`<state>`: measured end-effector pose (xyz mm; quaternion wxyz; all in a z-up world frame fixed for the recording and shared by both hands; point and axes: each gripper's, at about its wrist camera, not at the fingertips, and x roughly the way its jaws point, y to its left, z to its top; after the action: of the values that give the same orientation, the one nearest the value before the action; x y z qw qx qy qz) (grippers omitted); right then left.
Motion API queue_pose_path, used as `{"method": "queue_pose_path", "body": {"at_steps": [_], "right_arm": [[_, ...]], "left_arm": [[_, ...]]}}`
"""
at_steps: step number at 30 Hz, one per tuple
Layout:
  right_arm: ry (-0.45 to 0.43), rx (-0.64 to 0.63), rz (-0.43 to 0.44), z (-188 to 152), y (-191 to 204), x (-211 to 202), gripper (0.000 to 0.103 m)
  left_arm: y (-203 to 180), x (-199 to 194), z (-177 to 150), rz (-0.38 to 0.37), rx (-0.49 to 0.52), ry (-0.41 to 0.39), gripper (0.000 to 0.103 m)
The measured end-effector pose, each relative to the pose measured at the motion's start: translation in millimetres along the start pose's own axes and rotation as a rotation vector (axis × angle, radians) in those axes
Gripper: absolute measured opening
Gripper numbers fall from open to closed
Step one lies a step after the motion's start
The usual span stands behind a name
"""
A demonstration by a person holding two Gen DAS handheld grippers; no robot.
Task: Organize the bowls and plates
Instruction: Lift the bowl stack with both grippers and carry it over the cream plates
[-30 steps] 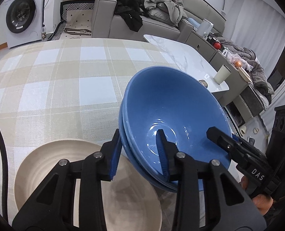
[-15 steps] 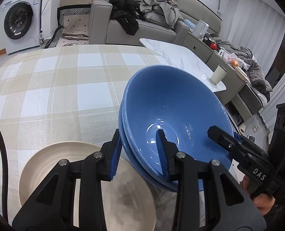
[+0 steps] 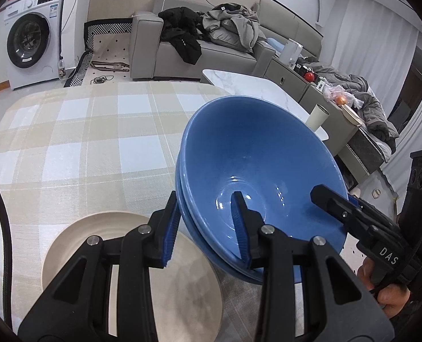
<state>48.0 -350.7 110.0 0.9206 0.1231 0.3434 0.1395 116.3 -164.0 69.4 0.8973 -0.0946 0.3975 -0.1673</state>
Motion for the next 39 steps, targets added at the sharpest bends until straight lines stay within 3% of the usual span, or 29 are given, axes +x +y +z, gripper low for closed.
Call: {"method": "queue_pose_path", "body": {"at_steps": [39], "right_arm": [[-0.045,-0.107,0.045,-5,73,-42,0.044]], "left_arm": [[-6,-133,-36,0.044,-0.010,-0.094,0.032]]}}
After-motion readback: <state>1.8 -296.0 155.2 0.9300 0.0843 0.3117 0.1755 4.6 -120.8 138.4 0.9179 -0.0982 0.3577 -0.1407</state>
